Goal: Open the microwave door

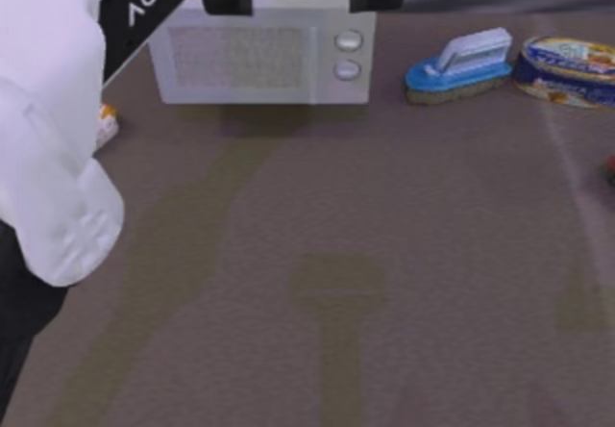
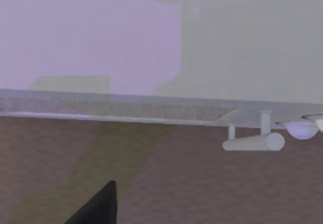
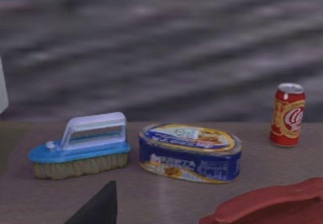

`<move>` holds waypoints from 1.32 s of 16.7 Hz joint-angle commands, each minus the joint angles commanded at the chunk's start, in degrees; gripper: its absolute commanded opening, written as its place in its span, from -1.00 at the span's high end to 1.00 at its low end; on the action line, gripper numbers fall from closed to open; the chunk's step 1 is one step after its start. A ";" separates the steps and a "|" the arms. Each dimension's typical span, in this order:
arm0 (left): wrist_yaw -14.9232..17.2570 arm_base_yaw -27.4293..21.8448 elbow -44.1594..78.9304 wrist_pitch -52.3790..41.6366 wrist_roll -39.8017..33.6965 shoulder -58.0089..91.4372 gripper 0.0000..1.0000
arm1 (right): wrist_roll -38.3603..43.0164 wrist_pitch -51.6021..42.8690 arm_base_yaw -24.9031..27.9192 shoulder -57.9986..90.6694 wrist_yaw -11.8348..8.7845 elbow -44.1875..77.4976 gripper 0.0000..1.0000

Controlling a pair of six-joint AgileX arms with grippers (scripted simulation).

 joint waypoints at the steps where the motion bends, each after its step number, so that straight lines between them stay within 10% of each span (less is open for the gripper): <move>1: 0.09 0.31 -0.16 0.06 0.06 -0.11 -1.00 | 0.00 0.00 0.00 0.00 0.00 0.00 -1.00; 14: 1.28 2.73 -5.70 12.31 2.60 5.86 -1.00 | 0.00 0.00 0.00 0.00 0.00 0.00 -1.00; 22: 1.28 2.73 -5.70 12.31 2.60 5.86 0.21 | 0.00 0.00 0.00 0.00 0.00 0.00 -1.00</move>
